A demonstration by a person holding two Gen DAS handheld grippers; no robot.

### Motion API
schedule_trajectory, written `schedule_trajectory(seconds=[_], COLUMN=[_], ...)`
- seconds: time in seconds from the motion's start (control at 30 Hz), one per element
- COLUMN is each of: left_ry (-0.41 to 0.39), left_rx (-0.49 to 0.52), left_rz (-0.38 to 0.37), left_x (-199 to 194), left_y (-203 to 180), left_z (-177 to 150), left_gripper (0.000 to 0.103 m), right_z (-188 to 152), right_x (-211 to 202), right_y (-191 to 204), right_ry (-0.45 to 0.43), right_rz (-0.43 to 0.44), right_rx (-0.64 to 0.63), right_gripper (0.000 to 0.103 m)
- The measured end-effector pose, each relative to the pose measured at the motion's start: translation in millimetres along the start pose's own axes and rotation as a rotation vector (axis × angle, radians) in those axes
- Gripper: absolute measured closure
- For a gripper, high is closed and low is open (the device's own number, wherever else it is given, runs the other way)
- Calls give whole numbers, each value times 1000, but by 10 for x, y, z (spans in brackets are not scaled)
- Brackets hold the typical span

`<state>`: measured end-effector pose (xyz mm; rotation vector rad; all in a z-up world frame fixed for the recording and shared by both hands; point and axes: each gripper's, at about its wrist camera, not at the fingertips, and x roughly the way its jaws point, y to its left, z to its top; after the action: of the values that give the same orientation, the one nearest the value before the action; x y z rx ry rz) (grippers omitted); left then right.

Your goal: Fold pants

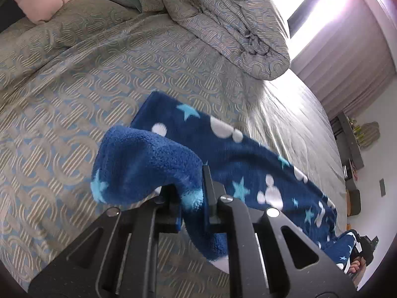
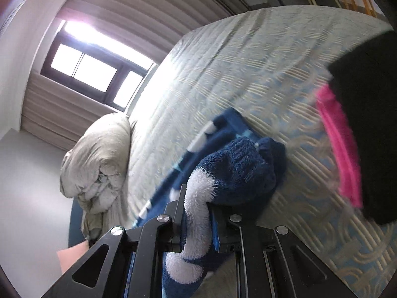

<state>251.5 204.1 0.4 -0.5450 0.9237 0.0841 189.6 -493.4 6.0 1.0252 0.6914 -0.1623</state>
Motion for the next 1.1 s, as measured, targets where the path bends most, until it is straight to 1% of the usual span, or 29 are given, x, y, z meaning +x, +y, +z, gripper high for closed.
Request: schedule_trajectory(seconds=[0.07,0.13,0.2,0.27,0.37,0.43,0.47,0.5,0.53,0.57,0.6,0.63,0.67,0.7,0.73,0.77,0.8,0.9,0.97,1.0,1.03,1.07,1.1], left_ry=[18,33,40,74,128,161,169,175,177,180,190,203,211,222,228,219,200,168,144,134,122,123,126], left_rx=[-10,-24,-27,-29,-60,-101,-122,-137,-161,-186,-230,-292,-338,-382,-421,-433,-440,-448,-442,-427,-382,-348,-304], left_rz=[12,26,40,51,76,78,74,71,52,32,-1,-53,-86,-105,-116,-124,-130,-131,-143,-137,-120,-112,-106], left_x=[136,281,399,623,972,1186,1250,1306,1371,1402,1429,1445,1429,1409,1348,1285,1180,933,752,683,582,580,552], left_y=[-14,-32,-48,-69,-38,1,33,59,105,149,229,337,428,517,631,701,794,965,1038,1041,997,957,892], left_z=[170,322,407,505,620,676,693,714,743,766,793,822,835,846,868,866,857,793,740,719,678,688,664], left_gripper=[90,90,89,89,88,88,88,84,76,63,54,41,33,32,32,32,32,32,33,34,40,52,59], right_z=[148,263,372,485,637,715,739,764,785,809,835,869,899,926,944,948,944,865,765,700,621,529,423], right_x=[142,255,385,571,903,1176,1271,1361,1446,1508,1566,1614,1630,1632,1617,1595,1559,1382,1244,1193,1154,1125,1108], right_y=[96,183,273,344,340,285,253,221,181,159,134,98,54,21,-21,-42,-46,31,129,197,295,411,552], right_ry=[9,6,-4,2,42,64,71,75,78,80,81,77,70,63,59,56,56,30,16,21,38,56,76], right_rz=[9,-7,-32,-49,-61,-87,-93,-97,-91,-77,-58,-31,-2,33,76,108,134,121,146,153,152,149,138], right_rx=[17,10,-11,-22,2,21,30,43,55,60,65,81,102,128,163,183,186,125,78,50,4,-48,-112], right_gripper=[89,89,89,88,88,88,86,85,84,81,76,73,59,41,33,28,28,28,28,30,31,41,52])
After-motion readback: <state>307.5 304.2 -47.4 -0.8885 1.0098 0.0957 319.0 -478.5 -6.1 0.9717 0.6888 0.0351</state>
